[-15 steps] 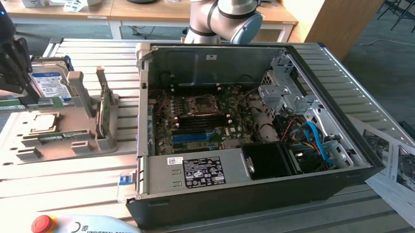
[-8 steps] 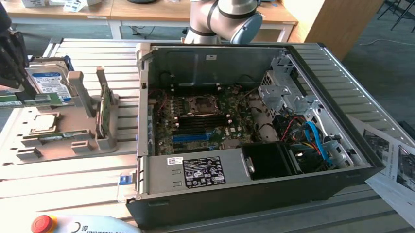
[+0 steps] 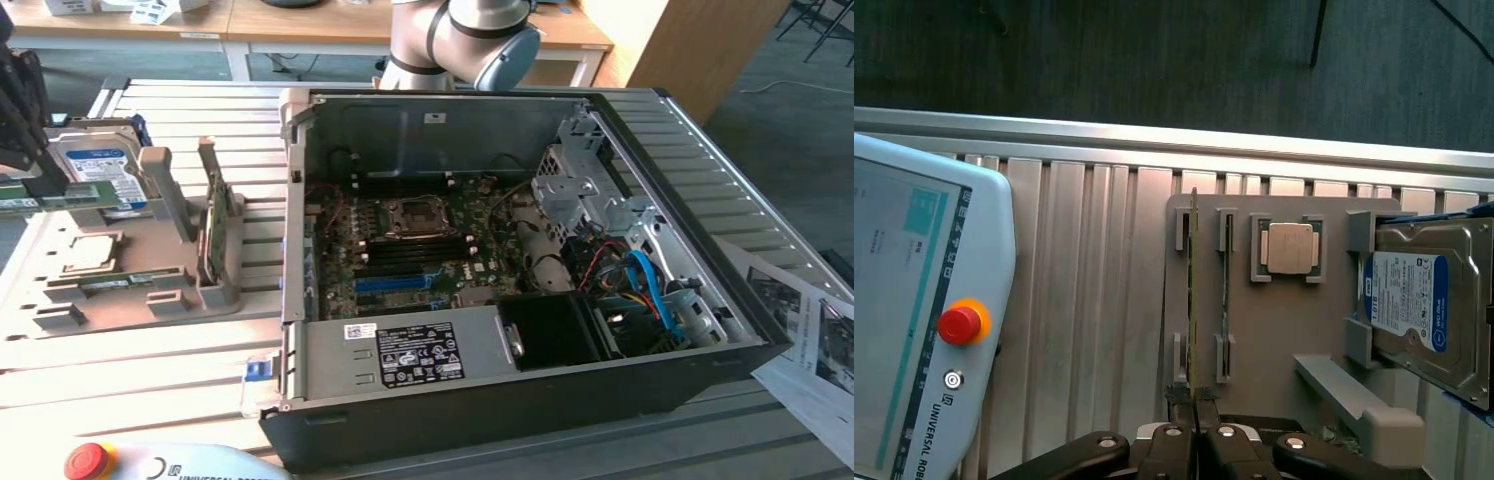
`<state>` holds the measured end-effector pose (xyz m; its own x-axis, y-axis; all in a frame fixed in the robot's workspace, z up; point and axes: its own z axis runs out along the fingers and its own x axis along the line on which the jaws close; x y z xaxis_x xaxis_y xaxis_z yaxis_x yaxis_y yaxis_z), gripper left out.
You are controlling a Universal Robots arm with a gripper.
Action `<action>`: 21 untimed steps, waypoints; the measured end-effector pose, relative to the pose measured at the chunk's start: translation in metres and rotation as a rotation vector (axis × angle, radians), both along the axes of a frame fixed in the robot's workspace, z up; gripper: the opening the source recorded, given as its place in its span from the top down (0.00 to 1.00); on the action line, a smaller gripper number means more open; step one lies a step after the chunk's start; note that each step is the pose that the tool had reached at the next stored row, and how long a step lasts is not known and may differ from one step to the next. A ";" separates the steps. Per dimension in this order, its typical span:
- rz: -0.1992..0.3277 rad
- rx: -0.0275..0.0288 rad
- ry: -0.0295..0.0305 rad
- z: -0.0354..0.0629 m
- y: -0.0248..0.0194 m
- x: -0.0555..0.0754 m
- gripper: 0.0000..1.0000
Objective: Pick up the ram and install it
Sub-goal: 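Pick up the ram and move it above insertion slot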
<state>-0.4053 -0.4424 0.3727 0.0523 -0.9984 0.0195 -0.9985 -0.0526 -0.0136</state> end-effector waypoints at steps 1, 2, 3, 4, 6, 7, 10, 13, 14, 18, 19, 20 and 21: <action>0.000 0.0000 0.0000 0.0012 0.0000 0.000 0.88; 0.000 -0.0001 0.0000 0.0023 0.0000 0.000 0.88; 0.000 0.0000 -0.0001 0.0033 0.0000 0.000 0.88; 0.000 0.0000 -0.0001 0.0040 0.0000 0.000 0.88; 0.000 0.0001 -0.0002 0.0043 0.0000 0.000 0.88; 0.000 0.0001 -0.0001 0.0044 0.0000 0.000 0.88; 0.000 -0.0001 0.0000 0.0045 0.0000 0.000 0.88; 0.000 -0.0002 0.0002 0.0058 0.0000 0.000 0.88; 0.000 0.0000 0.0000 0.0064 0.0000 0.000 0.88; 0.000 0.0000 0.0000 0.0094 0.0000 0.000 0.88; 0.000 -0.0001 0.0000 0.0102 0.0000 0.000 0.88; 0.000 0.0000 0.0001 0.0111 0.0000 0.000 0.88; 0.000 0.0000 0.0000 0.0119 0.0000 0.000 0.88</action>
<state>-0.4053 -0.4424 0.3846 0.0523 -0.9984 0.0195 -0.9985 -0.0526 -0.0135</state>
